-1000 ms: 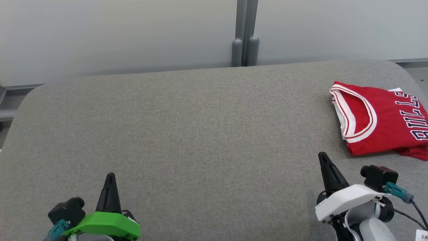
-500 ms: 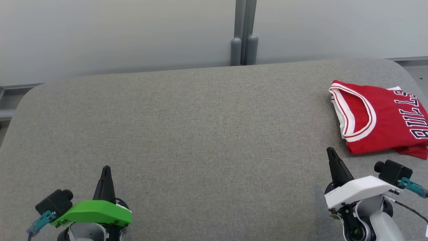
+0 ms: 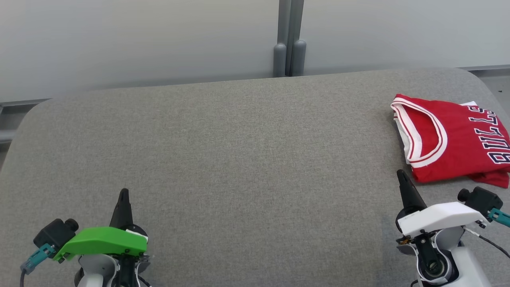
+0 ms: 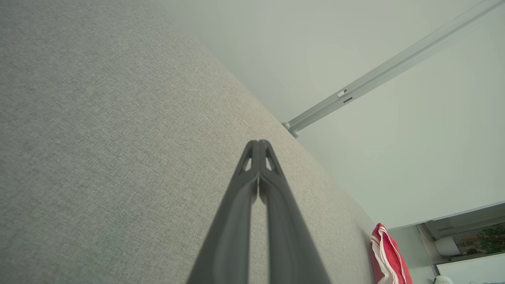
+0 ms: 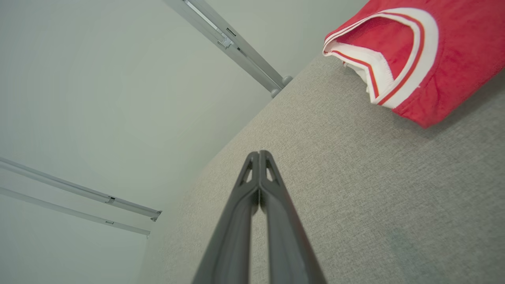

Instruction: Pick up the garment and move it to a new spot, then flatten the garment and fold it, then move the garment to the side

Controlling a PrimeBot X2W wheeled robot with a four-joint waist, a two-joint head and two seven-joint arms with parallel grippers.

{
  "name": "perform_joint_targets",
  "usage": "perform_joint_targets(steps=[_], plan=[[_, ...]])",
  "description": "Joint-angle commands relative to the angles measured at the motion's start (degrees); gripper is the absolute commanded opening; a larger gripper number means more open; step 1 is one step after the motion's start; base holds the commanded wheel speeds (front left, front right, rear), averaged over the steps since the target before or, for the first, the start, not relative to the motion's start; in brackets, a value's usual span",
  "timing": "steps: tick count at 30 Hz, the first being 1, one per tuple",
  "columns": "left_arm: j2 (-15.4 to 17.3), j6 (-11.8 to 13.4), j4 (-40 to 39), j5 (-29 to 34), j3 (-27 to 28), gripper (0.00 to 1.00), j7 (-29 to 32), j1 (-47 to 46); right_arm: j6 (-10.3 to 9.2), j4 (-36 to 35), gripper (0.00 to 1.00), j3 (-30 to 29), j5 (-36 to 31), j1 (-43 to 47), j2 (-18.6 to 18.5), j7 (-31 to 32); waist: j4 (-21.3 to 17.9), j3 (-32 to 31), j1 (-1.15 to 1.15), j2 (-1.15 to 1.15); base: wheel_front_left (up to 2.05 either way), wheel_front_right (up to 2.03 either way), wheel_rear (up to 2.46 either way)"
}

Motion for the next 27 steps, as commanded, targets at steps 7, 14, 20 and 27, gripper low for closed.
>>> perform_joint_targets(steps=[7, 14, 20, 27], plan=[[-0.20, -1.09, 0.62, -4.86, 1.48, 0.00, 1.37, -2.99, 0.02, 0.37, 0.00, -1.36, 5.62, -2.37, -0.29, 1.21, -0.13, 0.13, 0.00, 0.00, 0.00, 0.00, 0.00], [-0.49, -1.85, 1.50, -8.66, 2.40, 0.00, 2.51, -4.21, 0.02, 1.12, 0.00, -2.33, 9.99, -3.14, -0.32, 2.15, -0.25, 0.25, 0.00, 0.00, 0.00, 0.00, 0.00], [-0.73, -2.39, 2.25, -11.72, 3.22, 0.00, 3.48, -5.14, 0.02, 1.72, 0.00, -3.12, 13.49, -3.63, -0.34, 2.95, -0.36, 0.36, 0.00, 0.00, 0.00, 0.00, 0.00], [-1.00, -3.03, 2.95, -15.15, 4.04, 0.00, 4.52, -6.15, 0.02, 2.37, 0.00, -3.97, 17.35, -4.43, -0.36, 3.77, -0.49, 0.49, 0.00, 0.00, 0.00, 0.00, 0.00]])
